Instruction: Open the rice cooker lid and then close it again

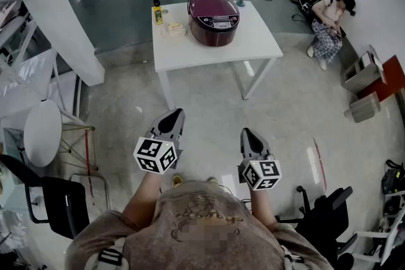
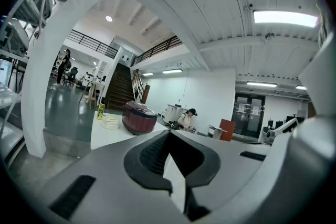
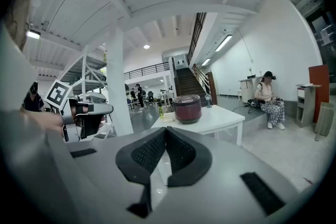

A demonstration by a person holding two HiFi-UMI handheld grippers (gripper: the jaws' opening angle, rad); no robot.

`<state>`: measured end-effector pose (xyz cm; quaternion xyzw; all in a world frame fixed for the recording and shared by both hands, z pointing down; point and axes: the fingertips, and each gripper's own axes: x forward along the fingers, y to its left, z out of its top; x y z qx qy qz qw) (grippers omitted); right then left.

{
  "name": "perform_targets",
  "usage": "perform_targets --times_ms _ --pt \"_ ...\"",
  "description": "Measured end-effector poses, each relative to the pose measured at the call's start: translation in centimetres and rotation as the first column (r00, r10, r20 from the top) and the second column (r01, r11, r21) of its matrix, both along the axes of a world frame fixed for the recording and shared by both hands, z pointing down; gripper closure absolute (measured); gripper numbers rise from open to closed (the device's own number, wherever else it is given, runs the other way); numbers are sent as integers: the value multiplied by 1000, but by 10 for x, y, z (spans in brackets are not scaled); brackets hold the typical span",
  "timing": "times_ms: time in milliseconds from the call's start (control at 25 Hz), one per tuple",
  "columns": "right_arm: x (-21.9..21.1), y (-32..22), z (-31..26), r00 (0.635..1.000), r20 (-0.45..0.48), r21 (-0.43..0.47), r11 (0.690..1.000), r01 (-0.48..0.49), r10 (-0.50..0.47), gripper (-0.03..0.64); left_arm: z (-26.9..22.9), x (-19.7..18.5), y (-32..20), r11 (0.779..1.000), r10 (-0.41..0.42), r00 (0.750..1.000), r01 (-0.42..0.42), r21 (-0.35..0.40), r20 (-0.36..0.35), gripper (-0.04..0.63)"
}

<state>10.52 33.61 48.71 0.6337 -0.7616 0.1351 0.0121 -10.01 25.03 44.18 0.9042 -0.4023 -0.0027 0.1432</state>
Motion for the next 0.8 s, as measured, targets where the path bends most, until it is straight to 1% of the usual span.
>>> perform_targets --times_ms 320,640,800 --pt "-10 0 2 1000 10 -11 1000 -2 2 614 -1 -6 2 1000 9 1000 -9 -5 -6 575" --pt "-47 -10 8 1000 11 -21 1000 -13 13 614 2 -26 -7 998 58 998 -59 7 5 575" --pt "-64 -14 11 999 1 -17 999 -32 32 614 7 -38 -14 996 88 996 -88 8 6 575"
